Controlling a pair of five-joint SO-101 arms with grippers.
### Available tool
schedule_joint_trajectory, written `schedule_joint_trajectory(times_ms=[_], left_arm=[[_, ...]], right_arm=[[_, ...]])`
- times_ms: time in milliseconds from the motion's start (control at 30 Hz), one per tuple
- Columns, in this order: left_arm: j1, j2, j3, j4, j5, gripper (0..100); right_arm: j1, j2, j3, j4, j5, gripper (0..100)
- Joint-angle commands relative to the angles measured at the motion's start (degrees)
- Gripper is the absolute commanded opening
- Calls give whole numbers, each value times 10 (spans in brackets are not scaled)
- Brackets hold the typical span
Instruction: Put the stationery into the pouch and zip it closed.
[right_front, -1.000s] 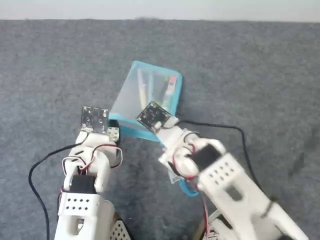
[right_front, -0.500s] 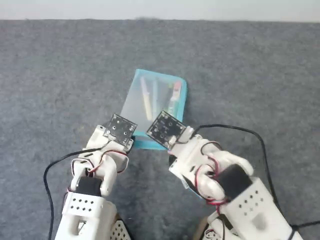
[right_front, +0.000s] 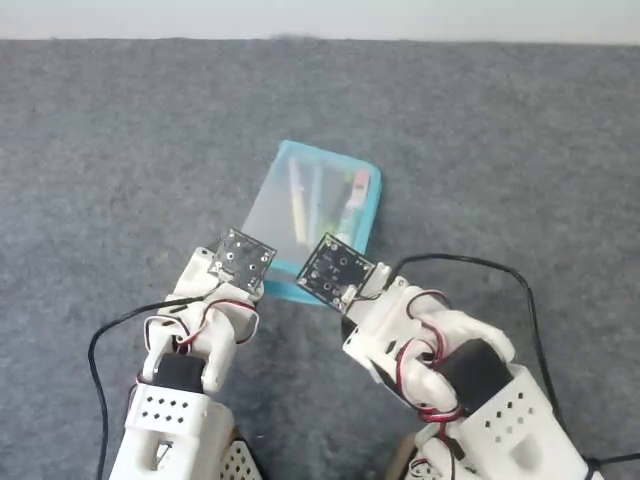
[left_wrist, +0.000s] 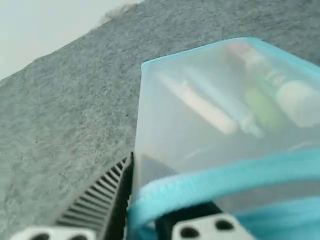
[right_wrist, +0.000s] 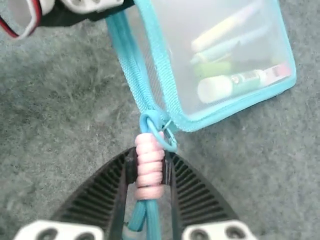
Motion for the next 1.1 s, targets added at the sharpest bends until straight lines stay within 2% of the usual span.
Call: schedule_joint_trajectory(times_ms=[0, 167, 400, 667, 867, 1067], left_arm=[[5, 5, -48, 20, 40, 9], [52, 6, -89, 108, 48, 9], [103, 7, -79, 113, 47, 9], [104, 7, -80, 126, 45, 9], [70, 6, -83, 122, 49, 9], [-4, 6, -113, 125, 85, 9]], right_arm=[[-4, -15, -5, -16, 8, 7], [-13, -13, -79, -15, 7, 7], [-119, 116, -193, -26, 4, 7], [-158, 291, -345, -33, 4, 8], [-156, 291, -362, 48, 9, 29], [-157, 162, -360, 144, 11, 200]])
